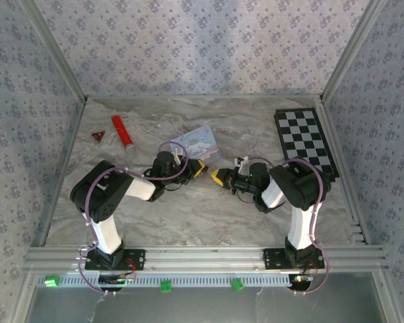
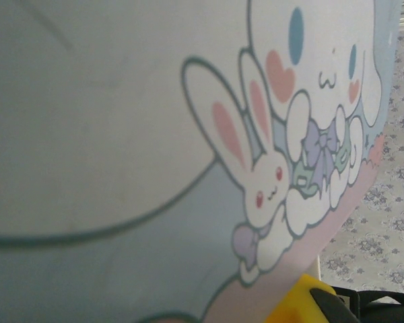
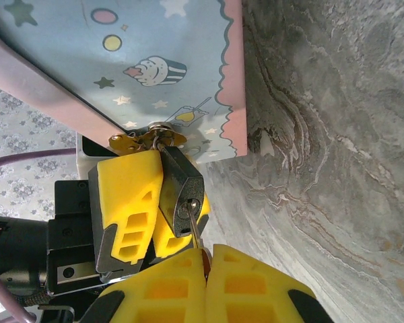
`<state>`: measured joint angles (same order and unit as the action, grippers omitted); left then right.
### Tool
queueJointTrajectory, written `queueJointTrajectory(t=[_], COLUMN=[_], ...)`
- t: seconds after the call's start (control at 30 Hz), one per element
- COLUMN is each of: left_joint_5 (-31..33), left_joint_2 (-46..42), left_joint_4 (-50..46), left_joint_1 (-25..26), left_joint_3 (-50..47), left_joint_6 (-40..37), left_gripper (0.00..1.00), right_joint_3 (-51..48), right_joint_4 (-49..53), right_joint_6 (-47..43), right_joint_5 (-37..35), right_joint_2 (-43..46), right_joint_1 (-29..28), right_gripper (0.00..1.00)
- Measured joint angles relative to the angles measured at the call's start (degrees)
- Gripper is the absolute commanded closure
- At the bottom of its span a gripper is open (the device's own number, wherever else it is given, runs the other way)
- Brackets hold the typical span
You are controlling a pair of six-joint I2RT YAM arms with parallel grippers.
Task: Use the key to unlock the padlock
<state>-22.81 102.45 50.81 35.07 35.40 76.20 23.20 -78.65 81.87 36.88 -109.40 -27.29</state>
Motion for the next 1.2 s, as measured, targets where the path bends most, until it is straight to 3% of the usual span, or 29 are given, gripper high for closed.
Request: queueJointTrajectory(t=[1.2], left_joint_5=[0.31], left_joint_2=[-0.02], left_joint_4=[0.28], left_joint_1=[-0.09], left_joint_3=[-0.22], left_joint_6=[0.94], left_gripper=[0.93], right_joint_3=[1.7], right_joint_4=[-0.28], right_joint_6=[-0.2], right_joint_5=[1.53], right_joint_2=[-1.81], right_joint_1=[0.59], right_gripper=[1.0])
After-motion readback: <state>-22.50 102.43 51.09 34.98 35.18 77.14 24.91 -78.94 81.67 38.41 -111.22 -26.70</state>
